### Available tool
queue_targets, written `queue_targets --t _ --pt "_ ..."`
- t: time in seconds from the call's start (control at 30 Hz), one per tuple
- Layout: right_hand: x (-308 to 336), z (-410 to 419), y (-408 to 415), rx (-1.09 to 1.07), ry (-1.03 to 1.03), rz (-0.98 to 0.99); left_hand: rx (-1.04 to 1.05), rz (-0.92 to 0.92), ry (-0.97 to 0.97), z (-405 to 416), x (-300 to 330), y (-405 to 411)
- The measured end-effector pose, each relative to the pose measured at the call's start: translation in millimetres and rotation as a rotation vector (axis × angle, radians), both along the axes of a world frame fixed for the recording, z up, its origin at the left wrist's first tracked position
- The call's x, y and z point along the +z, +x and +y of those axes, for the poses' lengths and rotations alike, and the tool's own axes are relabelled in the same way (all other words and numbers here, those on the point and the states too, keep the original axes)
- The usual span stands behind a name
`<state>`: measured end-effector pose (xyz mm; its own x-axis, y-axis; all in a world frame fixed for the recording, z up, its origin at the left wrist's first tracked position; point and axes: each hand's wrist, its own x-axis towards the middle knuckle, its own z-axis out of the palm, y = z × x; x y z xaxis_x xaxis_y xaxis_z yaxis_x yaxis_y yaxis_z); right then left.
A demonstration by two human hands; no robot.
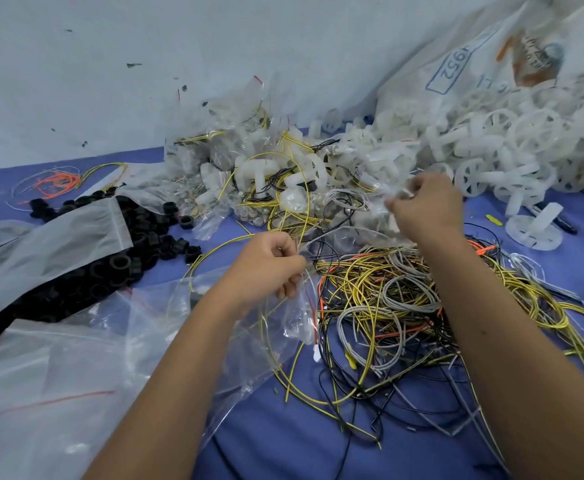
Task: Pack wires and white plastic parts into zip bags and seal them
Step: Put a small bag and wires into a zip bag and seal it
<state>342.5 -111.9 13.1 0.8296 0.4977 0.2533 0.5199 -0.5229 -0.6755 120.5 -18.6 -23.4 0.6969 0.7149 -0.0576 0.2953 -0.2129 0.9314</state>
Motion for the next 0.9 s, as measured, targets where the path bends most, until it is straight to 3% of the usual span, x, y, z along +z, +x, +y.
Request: queue_targets --t 0.13,0.23,0.33,0.47,0.53,0.63,0.9 --pt "16.4 -4.0 -12.8 -0.086 0.315 -0.201 -0.036 0.108 -0.033 6.2 2.9 -10.0" --pt "22.6 -5.3 -34.8 -0.018 0.528 -0.124 -0.039 0.153 -0.046 13.8 4.7 -19.4" --pt "20.8 -1.0 -67.4 0.163 0.730 0.251 -0.010 0.162 -0.046 21.7 6.2 -26.7" --pt "-2.0 11.2 -115.0 0.466 0.953 1.041 0.122 0.074 -0.025 31.6 8.1 -32.9" --pt "-19.2 14.6 -128.8 0.528 0.933 1.221 0.137 0.032 -0.041 35.0 9.6 -36.4" --pt "-39.3 17.6 -136.0 0.505 0.819 1.214 0.096 0.027 -0.091 39.5 10.5 -44.8" --pt "-54.2 19.9 -133.7 0.425 0.641 0.902 -0.055 0.108 -0.145 44.3 19.1 -69.0"
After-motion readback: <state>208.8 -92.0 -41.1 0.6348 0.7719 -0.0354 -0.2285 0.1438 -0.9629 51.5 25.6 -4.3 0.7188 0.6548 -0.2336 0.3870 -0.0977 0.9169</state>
